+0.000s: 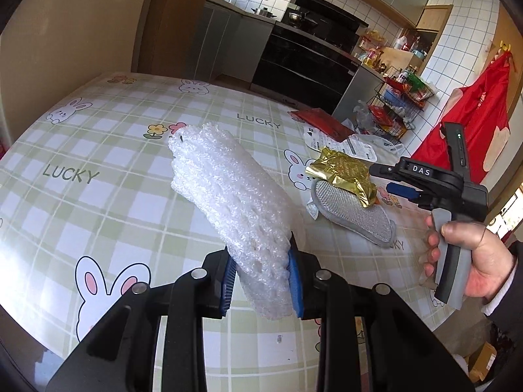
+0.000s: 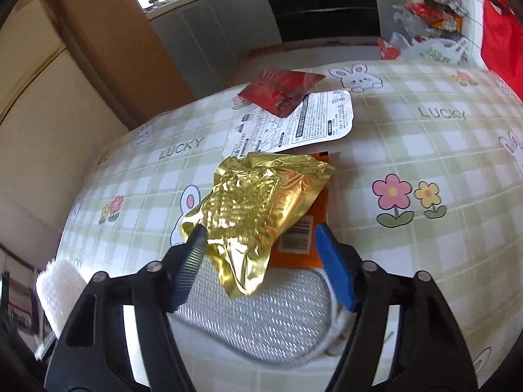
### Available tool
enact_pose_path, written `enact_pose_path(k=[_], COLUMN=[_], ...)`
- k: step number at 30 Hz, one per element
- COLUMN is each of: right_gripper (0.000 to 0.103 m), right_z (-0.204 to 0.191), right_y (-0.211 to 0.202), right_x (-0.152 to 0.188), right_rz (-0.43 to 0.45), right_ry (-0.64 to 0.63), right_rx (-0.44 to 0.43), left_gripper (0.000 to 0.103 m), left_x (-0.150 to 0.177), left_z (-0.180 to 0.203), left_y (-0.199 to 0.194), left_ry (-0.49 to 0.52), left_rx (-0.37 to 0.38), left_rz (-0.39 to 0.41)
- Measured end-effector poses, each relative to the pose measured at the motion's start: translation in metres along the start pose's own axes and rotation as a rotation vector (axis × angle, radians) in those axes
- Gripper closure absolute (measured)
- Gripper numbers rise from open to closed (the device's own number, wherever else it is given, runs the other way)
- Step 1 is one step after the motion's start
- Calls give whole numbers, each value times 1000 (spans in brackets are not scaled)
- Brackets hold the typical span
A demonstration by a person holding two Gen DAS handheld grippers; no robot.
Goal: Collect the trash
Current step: 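Lift the foam net with the left gripper while the right grasps the gold foil wrapper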
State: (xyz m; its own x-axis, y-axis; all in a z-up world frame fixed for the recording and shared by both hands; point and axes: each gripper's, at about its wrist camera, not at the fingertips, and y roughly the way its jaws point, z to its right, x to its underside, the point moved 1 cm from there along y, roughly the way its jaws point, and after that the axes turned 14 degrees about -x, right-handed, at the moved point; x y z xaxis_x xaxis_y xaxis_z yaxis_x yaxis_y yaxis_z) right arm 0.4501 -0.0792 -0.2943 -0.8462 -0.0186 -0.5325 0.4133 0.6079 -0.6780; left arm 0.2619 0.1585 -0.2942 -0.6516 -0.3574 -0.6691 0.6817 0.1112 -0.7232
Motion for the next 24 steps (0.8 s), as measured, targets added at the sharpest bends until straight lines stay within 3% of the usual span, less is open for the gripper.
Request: enact_pose_path(k=[4, 5, 10, 19, 21, 24], right_gripper=[46, 56, 57, 53, 39, 34], right_z=[6, 8, 14, 10, 8, 5], right_y=[17, 21, 27, 24, 23, 24], right_x=[-7, -8, -7, 2, 4, 5], right_rz=[-14, -23, -26, -25, -21, -7], right_ry=[47, 55, 95, 133, 144, 171], right_rx=[66, 80, 80, 58, 48, 24], left_gripper=[76, 75, 75, 74, 74, 73], left_x=[5, 6, 10, 15, 16, 18], left_z=[-6, -7, -10, -16, -18, -19], left_y=[1, 1, 3, 12, 14, 16], left_ry=[-28, -27, -26, -12, -16, -19], left_rx=[7, 8, -27, -86, -89, -90], left_rz=[-4, -4, 4, 20, 21, 18])
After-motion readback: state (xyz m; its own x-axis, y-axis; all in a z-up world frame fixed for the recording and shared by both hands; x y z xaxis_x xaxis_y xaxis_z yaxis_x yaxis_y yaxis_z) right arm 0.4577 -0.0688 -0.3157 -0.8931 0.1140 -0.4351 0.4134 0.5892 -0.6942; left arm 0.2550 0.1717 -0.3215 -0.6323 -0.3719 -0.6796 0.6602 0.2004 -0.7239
